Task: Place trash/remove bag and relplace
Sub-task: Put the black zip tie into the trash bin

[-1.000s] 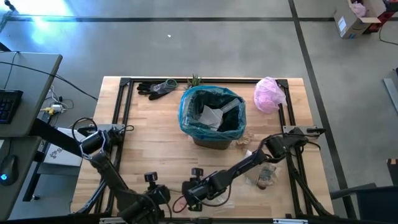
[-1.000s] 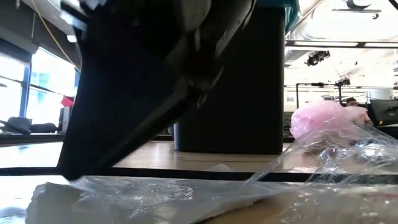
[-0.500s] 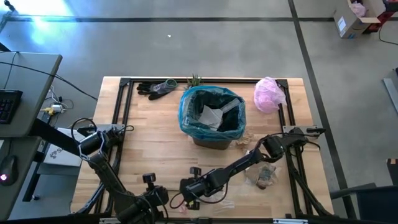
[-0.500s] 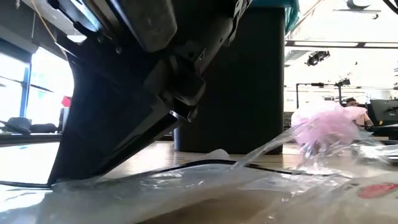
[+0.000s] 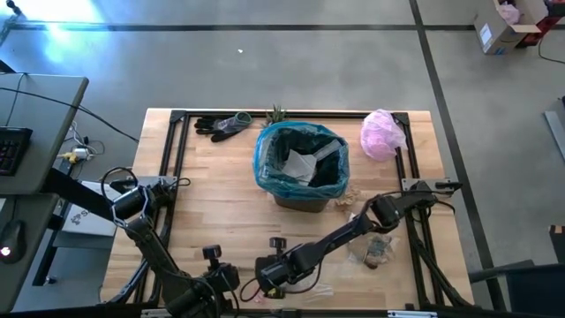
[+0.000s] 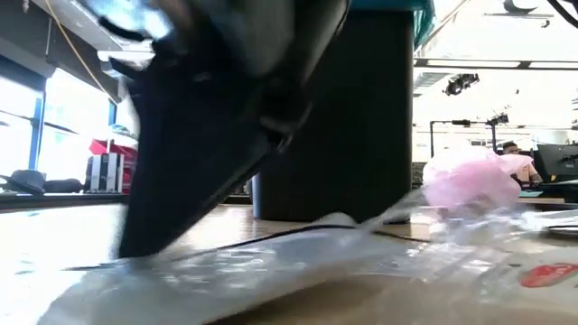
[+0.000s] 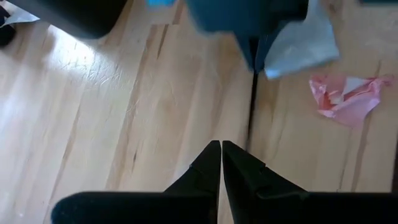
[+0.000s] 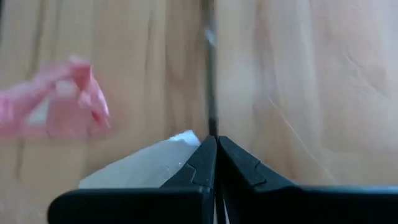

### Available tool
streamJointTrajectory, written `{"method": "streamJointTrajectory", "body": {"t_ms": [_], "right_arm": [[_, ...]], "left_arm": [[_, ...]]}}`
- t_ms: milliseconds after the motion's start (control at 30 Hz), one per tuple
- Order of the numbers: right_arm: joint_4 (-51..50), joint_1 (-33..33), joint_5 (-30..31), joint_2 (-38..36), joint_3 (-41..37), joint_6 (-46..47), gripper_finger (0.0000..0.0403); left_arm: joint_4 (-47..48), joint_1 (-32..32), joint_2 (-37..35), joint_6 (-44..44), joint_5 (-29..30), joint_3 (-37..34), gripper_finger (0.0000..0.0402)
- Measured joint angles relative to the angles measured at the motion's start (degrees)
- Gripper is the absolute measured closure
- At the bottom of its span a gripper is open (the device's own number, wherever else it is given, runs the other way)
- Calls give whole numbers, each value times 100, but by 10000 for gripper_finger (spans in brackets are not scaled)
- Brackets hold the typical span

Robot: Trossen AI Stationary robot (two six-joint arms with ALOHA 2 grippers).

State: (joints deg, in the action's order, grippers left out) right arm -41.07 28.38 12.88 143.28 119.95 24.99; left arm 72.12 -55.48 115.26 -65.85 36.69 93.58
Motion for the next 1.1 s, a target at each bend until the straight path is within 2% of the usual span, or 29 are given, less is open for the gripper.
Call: {"method": "streamJointTrajectory", "body": {"t_ms": [233, 367, 533, 633, 867, 1000, 1100], "right_arm": [[-758, 53, 399, -9, 758, -259, 402], [-790, 44, 453, -9, 882, -299, 402], [-606, 31, 388, -11, 779, -326, 396], [-472, 28, 311, -13, 760, -468, 367], [-438, 15, 197, -14, 760, -416, 252], [-450, -11, 191, 34, 762, -273, 207], [-460, -13, 221, 55, 762, -253, 194]], "left_arm": [[115, -42, -7, -26, -123, -70, 401], [41, -81, -9, -251, -272, -345, 402], [-518, -123, -4, -308, -466, -687, 402], [-666, -145, -4, -336, -463, -758, 402], [-735, -160, -4, -276, -411, -761, 401], [-1469, -160, -4, 309, -398, -761, 401], [-1984, -162, -4, 801, -367, -761, 401]]}}
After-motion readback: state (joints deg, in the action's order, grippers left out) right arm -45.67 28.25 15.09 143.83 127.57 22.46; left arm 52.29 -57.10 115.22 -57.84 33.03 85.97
